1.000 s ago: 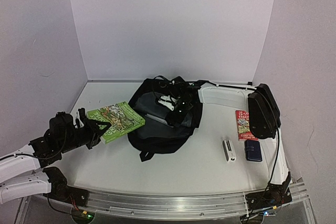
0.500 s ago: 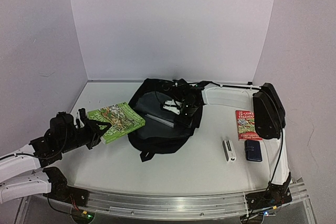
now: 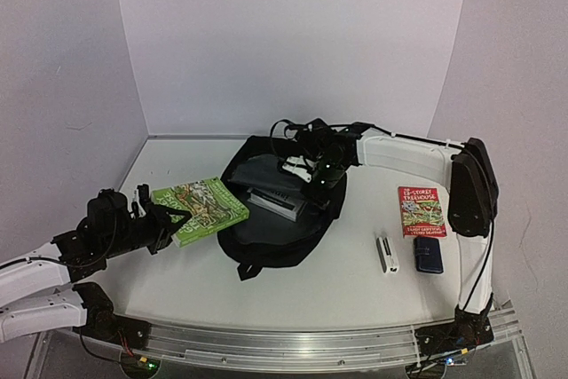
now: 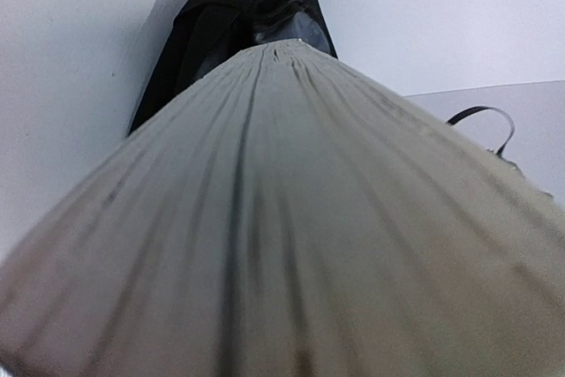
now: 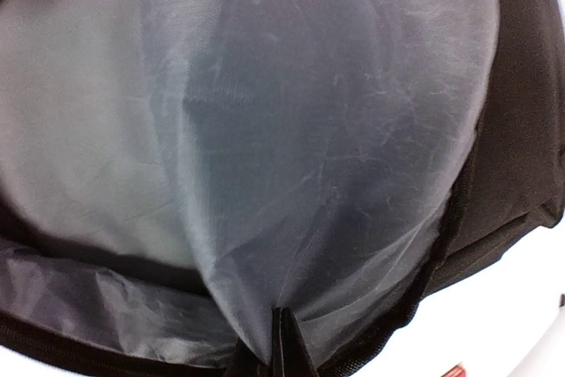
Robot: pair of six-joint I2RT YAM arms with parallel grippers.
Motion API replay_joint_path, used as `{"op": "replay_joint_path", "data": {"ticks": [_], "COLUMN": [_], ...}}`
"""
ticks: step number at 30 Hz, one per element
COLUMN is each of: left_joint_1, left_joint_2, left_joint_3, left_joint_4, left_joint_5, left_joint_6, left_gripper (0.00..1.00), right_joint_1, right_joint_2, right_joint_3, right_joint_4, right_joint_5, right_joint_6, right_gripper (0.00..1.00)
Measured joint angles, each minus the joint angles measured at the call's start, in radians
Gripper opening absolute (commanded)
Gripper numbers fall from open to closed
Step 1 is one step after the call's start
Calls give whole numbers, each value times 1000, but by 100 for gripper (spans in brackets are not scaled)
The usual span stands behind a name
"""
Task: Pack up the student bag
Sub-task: Place the book in the student bag.
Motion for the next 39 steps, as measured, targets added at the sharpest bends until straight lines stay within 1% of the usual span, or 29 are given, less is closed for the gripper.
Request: {"op": "replay_joint_path", "data": {"ticks": [5,12,24,28,32,33,36,39], "left_joint_1": [0,-7,-18,-18,-24,-25,-30,-37], "left_joint_2": [93,222,523,642,766,802,919,979], "left_joint_3": [0,0,52,109,182,201,251,269], "left_joint_4": [38,189,452,548,608,623,680,716], "left_joint_5": [85,157,152,140,118,112,92,73], "left_joint_6": [22,24,-23,-39,-63,-70,-97,-126], "left_gripper": [0,0,0,0,1,4,28,42], "right_joint_1": [-2,-2,-1,-2,-2,-2,-2,-2], "right_joint_2": [-53,-60,-60,-60,-60,-60,-60,-60], "right_joint_3": [26,48,75,75,75,75,75,75], "right_joint_4": [-37,-51,-60,-60,-59,-58,-57,-57], "right_joint_5": [-97,-158,-249,-270,-286,-288,-290,-291], "right_joint_6": [95,166,215,217,222,223,224,224], "right_gripper": [0,0,0,0,0,0,0,0]}}
